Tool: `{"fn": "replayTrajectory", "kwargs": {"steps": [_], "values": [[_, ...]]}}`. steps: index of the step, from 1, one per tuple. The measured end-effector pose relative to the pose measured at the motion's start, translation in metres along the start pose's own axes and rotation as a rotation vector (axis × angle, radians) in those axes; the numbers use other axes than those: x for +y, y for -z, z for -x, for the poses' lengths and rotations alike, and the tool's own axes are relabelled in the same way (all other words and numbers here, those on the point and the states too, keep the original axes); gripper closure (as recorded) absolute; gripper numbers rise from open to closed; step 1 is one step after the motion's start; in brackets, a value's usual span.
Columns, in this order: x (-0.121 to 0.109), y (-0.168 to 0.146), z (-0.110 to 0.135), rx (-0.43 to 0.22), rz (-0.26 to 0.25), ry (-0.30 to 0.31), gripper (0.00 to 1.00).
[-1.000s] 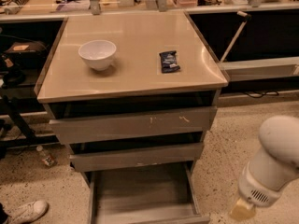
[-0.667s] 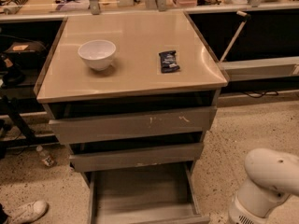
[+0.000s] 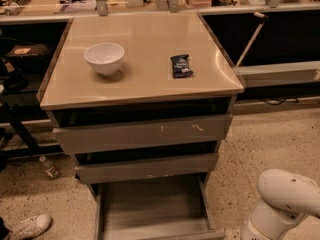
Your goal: Close bottom drawer
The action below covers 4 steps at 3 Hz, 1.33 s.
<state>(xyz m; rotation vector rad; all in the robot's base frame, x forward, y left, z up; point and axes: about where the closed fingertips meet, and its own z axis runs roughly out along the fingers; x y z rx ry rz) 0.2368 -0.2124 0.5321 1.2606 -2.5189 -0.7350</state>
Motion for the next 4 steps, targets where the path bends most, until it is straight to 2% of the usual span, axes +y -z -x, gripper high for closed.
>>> {"fn": "replayTrajectory", "kwargs": {"steps": [2,3,4], "values": [[-0.050,-0.090,0.020,-0.143,0.137,-0.154,1.00],[-0.081,-0.138,0.030,-0.182,0.210,-0.218,1.00],[-0.101,-0.180,0.039,-0.171,0.290,-0.258,1.00]]}}
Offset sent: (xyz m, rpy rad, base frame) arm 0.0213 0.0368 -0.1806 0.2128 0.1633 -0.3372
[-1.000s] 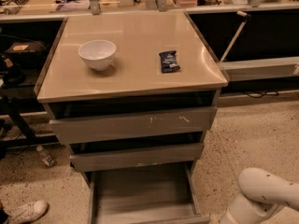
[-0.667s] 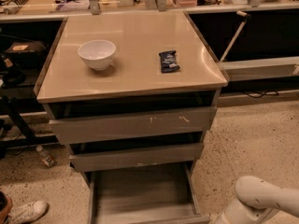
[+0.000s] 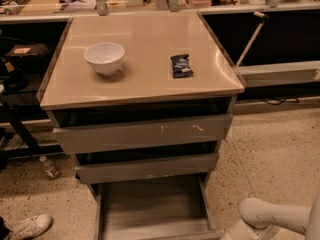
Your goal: Close bottom drawer
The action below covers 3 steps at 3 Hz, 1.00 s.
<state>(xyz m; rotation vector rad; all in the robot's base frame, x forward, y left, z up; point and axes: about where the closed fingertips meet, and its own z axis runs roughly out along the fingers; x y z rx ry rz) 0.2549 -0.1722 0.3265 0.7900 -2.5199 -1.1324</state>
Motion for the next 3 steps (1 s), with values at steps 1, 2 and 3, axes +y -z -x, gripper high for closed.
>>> {"fn": "replayTrajectory", "kwargs": {"steps": [1,2,3], "values": [[-0.001,-0.009,-0.002,0.002,0.016,-0.006,1.00],[-0.013,-0.019,0.002,-0.032,0.055,-0.016,1.00],[-0.050,-0.043,0.019,-0.161,0.078,-0.100,1.00]]}}
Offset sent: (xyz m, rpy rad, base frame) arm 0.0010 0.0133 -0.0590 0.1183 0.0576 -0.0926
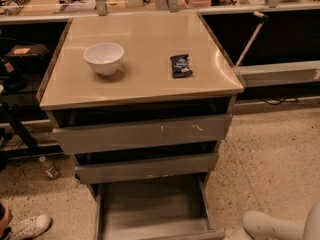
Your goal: Close bottom drawer
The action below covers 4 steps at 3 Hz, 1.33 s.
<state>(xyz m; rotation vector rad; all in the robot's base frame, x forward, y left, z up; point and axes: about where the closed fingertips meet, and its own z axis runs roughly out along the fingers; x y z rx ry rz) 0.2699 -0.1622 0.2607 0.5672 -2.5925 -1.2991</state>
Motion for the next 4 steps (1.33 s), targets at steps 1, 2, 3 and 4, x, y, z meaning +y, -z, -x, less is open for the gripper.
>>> {"fn": "replayTrajectory", "kwargs": {"steps": [1,2,3,4], "values": [[-0.035,-0.014,0.017,-0.126,0.013,-0.073,1.00],[-0.059,-0.020,0.030,-0.206,0.013,-0.120,1.00],[-0.080,-0.021,0.045,-0.269,0.010,-0.158,1.00],[-0.091,-0.018,0.061,-0.314,0.005,-0.164,1.00]]}}
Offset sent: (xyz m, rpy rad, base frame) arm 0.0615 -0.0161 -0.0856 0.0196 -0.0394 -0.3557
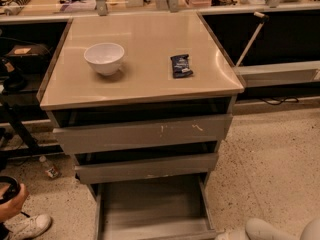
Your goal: Close bottom drawer
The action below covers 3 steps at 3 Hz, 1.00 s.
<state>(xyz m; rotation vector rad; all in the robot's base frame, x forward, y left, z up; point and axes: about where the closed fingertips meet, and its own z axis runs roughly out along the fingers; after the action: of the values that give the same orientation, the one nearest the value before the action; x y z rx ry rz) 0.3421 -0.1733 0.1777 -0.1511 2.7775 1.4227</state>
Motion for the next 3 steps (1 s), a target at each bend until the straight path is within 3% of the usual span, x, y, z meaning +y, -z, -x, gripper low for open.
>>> {"fn": "replayTrajectory", "kwargs": {"steps": [3], "values": [[-0.005,0.000,0.050,-0.037,-0.065,0.046,1.00]]}}
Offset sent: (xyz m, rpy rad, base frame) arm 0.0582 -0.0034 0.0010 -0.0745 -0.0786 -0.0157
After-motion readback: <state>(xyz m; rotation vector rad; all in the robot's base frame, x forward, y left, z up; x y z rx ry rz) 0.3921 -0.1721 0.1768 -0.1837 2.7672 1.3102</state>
